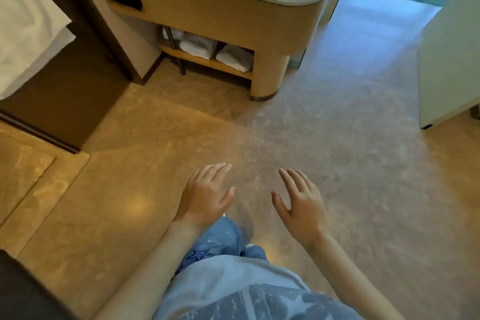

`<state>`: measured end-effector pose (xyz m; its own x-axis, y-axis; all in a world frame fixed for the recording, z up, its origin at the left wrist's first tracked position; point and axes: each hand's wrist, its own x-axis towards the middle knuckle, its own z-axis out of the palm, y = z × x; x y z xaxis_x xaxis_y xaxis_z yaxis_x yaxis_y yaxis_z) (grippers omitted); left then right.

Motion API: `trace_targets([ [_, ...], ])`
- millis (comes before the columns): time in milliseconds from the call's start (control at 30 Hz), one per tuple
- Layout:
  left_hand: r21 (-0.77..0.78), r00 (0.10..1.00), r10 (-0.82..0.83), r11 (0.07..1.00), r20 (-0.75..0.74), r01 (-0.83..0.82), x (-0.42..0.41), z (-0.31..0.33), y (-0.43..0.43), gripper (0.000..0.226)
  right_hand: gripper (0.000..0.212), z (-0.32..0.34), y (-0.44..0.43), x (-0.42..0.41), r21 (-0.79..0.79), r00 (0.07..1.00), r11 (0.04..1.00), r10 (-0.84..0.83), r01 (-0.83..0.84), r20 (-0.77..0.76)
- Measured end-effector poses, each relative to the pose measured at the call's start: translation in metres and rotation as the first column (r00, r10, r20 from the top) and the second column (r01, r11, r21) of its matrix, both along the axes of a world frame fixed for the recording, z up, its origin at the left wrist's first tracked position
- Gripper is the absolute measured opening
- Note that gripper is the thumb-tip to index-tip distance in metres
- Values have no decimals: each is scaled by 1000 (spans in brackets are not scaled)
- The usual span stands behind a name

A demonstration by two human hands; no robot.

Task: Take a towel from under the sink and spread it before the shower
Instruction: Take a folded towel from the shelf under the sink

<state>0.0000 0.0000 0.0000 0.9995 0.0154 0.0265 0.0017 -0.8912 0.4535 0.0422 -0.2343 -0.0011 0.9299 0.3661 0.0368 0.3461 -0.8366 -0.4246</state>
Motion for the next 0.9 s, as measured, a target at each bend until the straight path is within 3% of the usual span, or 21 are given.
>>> trace_targets([
  [267,-10,990,135,991,46,-134,74,4,54,54,51,-3,64,94,44,994,996,80,-83,70],
  [667,9,992,110,994,63,-111,250,17,190,57,53,-1,194,275,30,994,998,50,-53,94],
  [900,9,994,90,996,60,-90,353,22,228,57,55,6,226,372,46,992,998,29,-35,124],
])
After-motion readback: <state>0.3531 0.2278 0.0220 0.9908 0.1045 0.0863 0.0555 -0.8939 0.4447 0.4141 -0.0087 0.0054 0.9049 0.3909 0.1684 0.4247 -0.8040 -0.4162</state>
